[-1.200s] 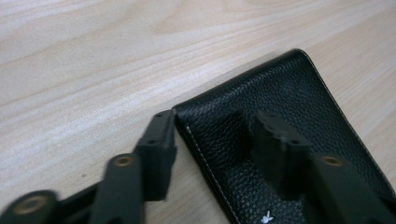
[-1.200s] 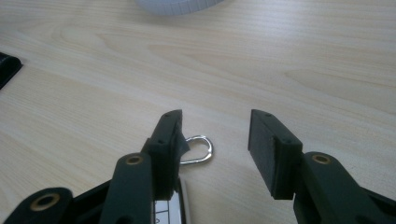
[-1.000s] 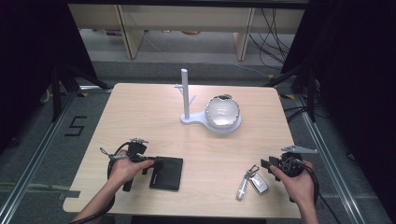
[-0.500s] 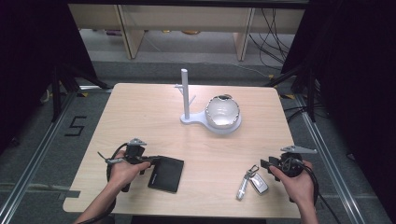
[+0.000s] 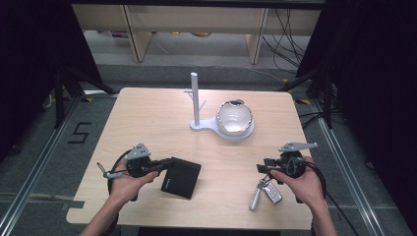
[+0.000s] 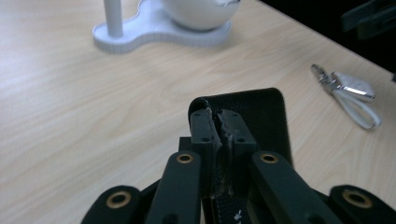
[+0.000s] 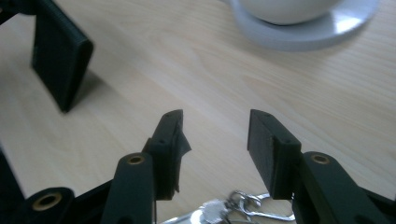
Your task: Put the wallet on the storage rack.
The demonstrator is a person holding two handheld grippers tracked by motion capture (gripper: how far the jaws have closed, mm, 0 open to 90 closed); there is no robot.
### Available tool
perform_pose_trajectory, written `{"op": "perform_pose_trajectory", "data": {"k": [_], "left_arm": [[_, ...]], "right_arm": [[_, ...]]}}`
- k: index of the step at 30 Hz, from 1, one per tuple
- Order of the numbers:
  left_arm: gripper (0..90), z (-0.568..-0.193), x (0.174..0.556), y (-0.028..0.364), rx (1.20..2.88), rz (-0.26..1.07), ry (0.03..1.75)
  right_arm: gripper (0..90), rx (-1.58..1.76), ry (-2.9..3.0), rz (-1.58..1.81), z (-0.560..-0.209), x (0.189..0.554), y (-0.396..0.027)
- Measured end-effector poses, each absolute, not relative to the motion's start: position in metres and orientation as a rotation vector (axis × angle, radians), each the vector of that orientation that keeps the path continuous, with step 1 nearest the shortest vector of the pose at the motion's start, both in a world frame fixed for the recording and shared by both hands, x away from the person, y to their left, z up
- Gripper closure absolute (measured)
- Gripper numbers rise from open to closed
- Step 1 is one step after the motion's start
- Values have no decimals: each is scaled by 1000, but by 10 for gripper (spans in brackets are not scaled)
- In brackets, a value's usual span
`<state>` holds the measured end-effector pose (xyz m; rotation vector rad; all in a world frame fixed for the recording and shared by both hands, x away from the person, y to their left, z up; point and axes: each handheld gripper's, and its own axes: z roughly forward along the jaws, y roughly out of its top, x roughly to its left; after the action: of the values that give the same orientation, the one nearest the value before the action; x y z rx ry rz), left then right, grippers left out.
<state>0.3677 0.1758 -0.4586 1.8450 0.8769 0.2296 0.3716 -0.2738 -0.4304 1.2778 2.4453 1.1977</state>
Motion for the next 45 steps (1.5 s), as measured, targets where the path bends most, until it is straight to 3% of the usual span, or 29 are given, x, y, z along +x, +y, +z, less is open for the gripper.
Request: {"op": "perform_pose_trajectory", "data": {"k": [15, 26, 38, 41, 45], "left_arm": [[877, -431, 368, 134, 1874, 231, 669], [880, -426, 365, 129, 1901, 223, 636], [881, -417, 359, 120, 1917, 200, 573], [880, -414, 357, 116, 1916, 182, 547], [880, -411, 355, 111, 1894, 147, 508]], "right_arm": [[536, 826, 2791, 1114, -392, 399, -199], [515, 649, 2857, 1146, -396, 413, -164], [396, 321, 2903, 1140, -405, 421, -131], [405, 262, 2903, 1117, -407, 422, -129], [534, 183, 2964, 1122, -413, 418, -127]]}}
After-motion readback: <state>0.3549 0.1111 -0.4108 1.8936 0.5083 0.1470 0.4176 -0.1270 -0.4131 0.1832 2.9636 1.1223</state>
